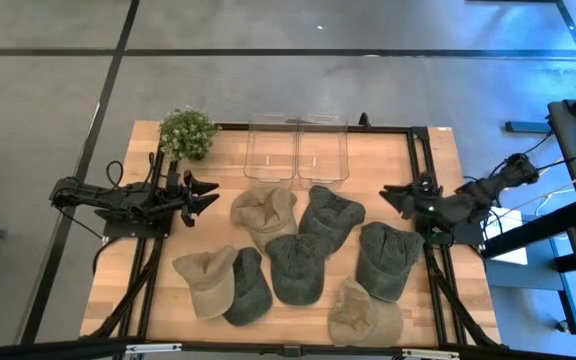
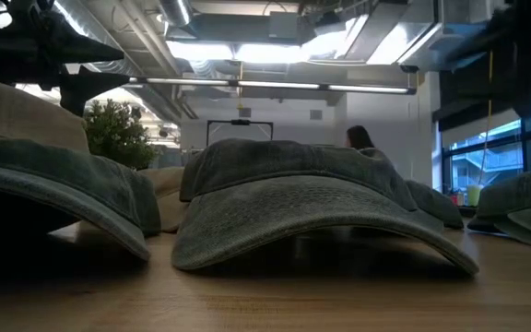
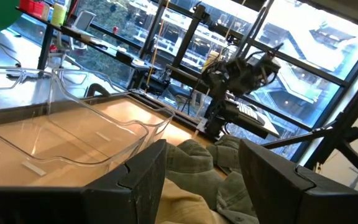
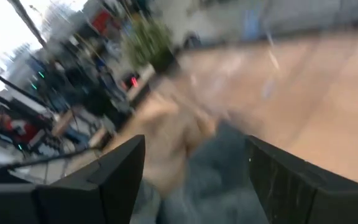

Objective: Pick & Place hat
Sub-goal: Put the black cap into the right transparent bin

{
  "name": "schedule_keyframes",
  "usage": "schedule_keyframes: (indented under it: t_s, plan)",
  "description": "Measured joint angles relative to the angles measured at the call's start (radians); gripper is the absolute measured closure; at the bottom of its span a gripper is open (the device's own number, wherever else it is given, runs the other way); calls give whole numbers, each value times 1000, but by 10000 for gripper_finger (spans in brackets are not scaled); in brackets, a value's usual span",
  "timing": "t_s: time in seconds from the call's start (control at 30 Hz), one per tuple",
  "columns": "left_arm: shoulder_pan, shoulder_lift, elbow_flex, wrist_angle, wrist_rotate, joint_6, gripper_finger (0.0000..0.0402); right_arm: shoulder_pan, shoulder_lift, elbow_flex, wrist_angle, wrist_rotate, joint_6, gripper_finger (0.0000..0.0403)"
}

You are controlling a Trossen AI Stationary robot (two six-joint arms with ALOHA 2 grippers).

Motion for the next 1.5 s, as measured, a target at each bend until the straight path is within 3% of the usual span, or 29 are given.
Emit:
schedule_keyframes:
  t_s: [0.17,0.37,0.47,0.67,0.83,1.0,1.23,1.5]
  plan:
    - [0,0,0,0,0,0,205,-58,92,0,-74,-202,109,131]
    - [0,0,0,0,1,-34,205,-105,149,0,-75,-581,249,131]
    - [0,0,0,-5,1,-34,205,-120,193,0,-69,-687,255,131]
    - [0,0,0,-20,1,-35,205,-144,275,112,-121,-705,115,131]
    - [0,1,0,-31,2,-35,205,-174,394,307,-431,-708,70,133]
    - [0,2,0,-31,2,-35,205,-186,541,429,-616,-811,-33,146]
    - [0,2,0,-31,1,-35,205,-186,750,417,-628,-980,-210,164]
    - [0,2,0,-31,0,-35,205,-186,900,405,-630,-984,-291,167]
